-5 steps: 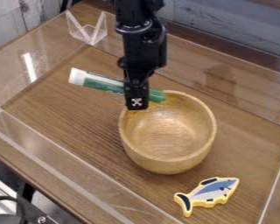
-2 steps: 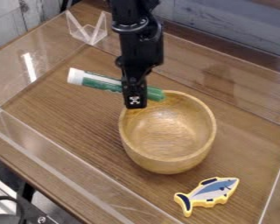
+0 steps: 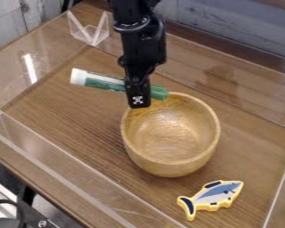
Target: Remove the green marker from inside the brown bowl and put it on the table
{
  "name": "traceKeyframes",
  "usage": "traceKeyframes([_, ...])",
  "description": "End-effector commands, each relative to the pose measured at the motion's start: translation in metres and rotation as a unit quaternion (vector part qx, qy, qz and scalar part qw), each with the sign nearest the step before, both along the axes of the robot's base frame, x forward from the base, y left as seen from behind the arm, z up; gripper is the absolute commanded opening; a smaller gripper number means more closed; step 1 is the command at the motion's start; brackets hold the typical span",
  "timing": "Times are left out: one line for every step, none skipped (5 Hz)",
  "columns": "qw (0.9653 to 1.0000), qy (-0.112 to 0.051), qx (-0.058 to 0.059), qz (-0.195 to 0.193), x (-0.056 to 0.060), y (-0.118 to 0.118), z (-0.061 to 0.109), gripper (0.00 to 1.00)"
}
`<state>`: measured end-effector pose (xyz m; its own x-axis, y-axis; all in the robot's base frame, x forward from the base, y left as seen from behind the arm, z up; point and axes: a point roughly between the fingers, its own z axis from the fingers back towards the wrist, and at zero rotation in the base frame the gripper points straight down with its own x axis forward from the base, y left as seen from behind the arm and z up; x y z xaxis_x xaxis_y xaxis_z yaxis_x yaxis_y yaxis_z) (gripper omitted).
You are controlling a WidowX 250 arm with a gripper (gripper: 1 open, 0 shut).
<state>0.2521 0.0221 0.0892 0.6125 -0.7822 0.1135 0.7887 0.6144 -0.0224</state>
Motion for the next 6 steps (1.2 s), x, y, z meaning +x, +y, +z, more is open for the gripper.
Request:
traceKeyframes([0.999, -0.044, 0.002, 0.005, 0.0081, 0.0044, 0.0174, 0.0])
traceKeyframes([0.9987, -0.05, 0.0, 0.006, 0.0101, 0.0052, 0.0168, 0.0])
traceKeyframes([0.9983, -0.057, -0.002, 0.007, 0.0122, 0.0057, 0.0164, 0.0])
traceKeyframes([0.998, -0.063, -0.004, 0.007, 0.0139, 0.0059, 0.0158, 0.0])
traceKeyframes([0.9976, -0.069, -0.006, 0.007, 0.0152, 0.0062, 0.0151, 0.0])
traceKeyframes([0.9973, -0.073, -0.008, 0.006, 0.0162, 0.0062, 0.0146, 0.0])
